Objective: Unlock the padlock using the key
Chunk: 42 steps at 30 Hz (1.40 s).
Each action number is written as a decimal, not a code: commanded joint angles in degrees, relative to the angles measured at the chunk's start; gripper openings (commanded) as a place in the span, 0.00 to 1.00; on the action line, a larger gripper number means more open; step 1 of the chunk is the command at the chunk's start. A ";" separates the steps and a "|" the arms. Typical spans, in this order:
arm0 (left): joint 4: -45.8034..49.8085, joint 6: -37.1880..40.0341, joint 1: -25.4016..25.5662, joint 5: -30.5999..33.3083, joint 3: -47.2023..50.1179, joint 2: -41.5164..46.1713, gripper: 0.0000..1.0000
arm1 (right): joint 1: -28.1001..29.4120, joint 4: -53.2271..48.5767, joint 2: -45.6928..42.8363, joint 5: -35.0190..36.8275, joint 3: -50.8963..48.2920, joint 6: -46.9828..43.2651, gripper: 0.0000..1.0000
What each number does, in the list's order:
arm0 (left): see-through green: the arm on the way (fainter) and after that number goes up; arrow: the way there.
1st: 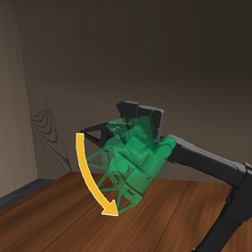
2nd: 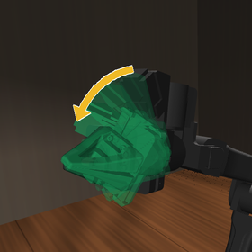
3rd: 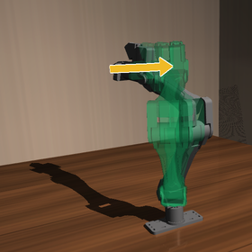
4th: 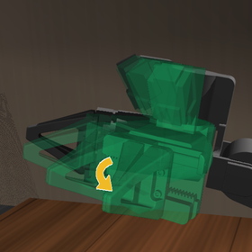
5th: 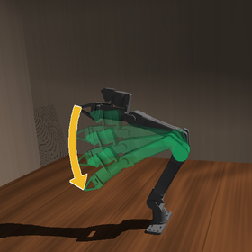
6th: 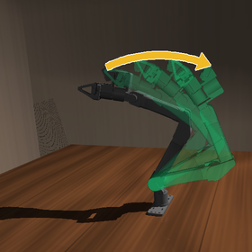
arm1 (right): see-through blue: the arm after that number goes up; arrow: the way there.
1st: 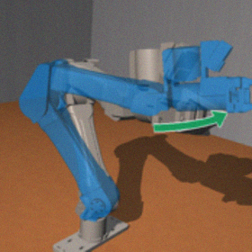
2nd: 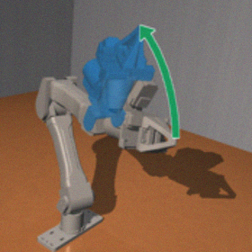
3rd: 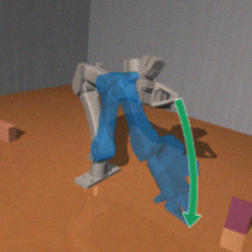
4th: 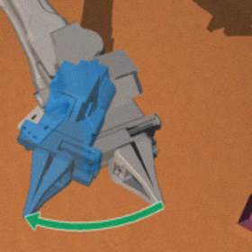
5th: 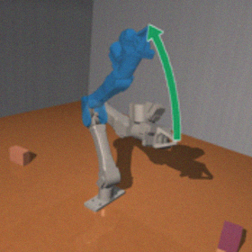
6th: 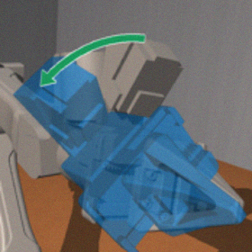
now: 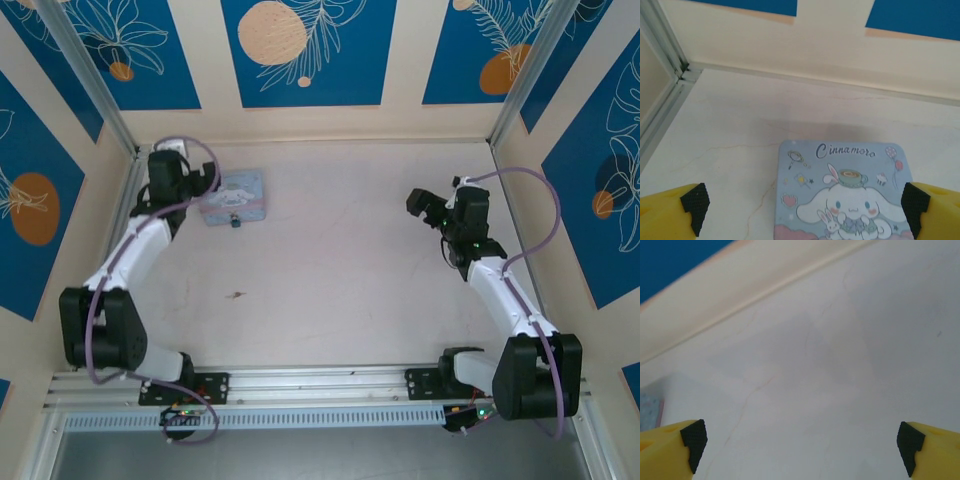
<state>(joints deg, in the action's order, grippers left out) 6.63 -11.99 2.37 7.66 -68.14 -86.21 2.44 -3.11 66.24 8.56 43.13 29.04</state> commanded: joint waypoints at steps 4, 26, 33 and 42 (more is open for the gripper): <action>18.07 -2.69 -4.89 -10.04 -14.90 -14.23 1.00 | 4.01 -14.63 -1.09 -11.36 3.85 4.03 0.98; 27.52 -2.38 -4.52 -31.28 -34.68 -37.56 1.00 | 12.10 -21.36 -5.67 -8.56 0.24 11.83 1.00; 25.00 -2.50 2.44 -34.13 -30.98 -34.66 1.00 | 12.35 -18.35 -1.16 -9.33 1.14 12.10 1.00; 16.75 -7.23 18.08 -32.74 -21.79 -27.70 1.00 | 11.61 -16.04 3.66 -9.85 3.94 11.68 1.00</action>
<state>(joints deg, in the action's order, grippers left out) 26.76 -16.80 16.19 -23.97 -92.16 -118.50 14.33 -20.32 69.14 -0.45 44.53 40.51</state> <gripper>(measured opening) 0.998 0.995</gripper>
